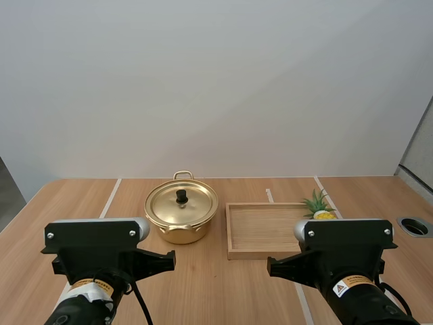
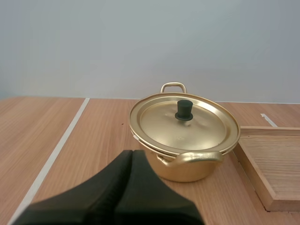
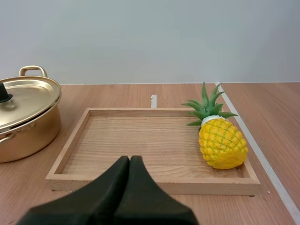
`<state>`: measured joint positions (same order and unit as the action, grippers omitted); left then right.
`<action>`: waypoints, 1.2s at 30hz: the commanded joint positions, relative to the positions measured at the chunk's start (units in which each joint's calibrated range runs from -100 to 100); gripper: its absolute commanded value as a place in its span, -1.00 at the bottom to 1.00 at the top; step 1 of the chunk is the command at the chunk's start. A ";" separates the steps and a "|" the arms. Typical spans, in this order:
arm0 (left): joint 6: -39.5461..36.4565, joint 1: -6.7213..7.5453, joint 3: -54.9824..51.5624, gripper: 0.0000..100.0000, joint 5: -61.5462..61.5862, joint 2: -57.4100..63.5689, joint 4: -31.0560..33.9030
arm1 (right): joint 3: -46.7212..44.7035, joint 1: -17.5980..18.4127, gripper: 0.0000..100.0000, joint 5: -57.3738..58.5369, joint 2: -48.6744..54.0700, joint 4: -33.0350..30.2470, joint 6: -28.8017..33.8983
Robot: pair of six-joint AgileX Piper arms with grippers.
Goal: Open the pot, put the pineapple inside, and close it
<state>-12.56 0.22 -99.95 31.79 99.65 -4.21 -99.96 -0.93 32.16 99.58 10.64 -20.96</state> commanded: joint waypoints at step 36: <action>3.21 0.18 21.59 -1.00 -33.30 0.35 7.27 | 18.02 0.08 -1.00 -40.10 0.42 -4.83 -5.55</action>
<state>-8.61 0.22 -81.25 -8.31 99.80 3.04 -86.92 -0.93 -22.96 99.72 5.31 -25.02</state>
